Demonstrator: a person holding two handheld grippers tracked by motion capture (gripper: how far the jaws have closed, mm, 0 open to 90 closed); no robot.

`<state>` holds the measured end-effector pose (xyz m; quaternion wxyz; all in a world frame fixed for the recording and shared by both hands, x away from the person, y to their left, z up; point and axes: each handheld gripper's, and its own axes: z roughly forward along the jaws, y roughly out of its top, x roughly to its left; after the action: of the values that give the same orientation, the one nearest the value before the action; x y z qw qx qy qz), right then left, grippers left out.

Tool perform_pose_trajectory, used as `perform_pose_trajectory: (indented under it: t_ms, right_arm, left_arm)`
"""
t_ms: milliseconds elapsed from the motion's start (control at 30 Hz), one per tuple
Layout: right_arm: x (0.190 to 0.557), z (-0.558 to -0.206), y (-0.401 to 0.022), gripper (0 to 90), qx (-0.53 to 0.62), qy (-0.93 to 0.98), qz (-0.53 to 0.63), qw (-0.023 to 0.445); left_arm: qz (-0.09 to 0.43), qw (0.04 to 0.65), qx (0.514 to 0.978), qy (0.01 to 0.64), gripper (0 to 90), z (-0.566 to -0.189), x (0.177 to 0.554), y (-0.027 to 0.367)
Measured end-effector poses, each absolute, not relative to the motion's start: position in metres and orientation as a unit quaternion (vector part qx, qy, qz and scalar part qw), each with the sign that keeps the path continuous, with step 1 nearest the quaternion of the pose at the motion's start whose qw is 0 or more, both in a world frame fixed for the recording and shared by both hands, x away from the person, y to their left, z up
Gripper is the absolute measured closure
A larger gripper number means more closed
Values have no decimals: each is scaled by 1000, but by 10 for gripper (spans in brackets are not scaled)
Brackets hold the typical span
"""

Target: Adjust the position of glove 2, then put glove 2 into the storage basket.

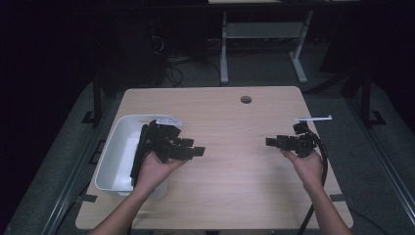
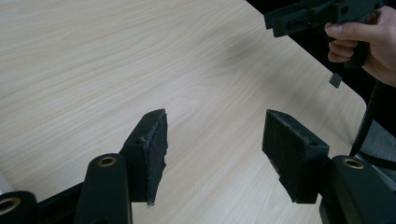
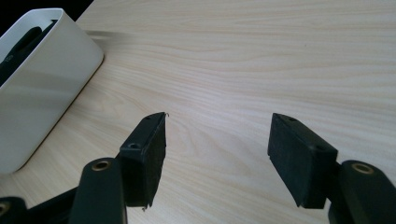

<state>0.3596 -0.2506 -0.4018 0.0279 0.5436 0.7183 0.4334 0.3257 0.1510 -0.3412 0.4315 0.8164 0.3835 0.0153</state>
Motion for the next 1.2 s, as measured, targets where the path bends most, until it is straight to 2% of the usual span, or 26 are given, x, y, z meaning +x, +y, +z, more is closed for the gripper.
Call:
perform_pose_trajectory:
  t_ms: [1200]
  right_arm:
    - [331, -431, -290, 353, 568, 700, 431, 25]
  left_arm:
    - [-9, 430, 826, 365, 385, -358, 325, 120]
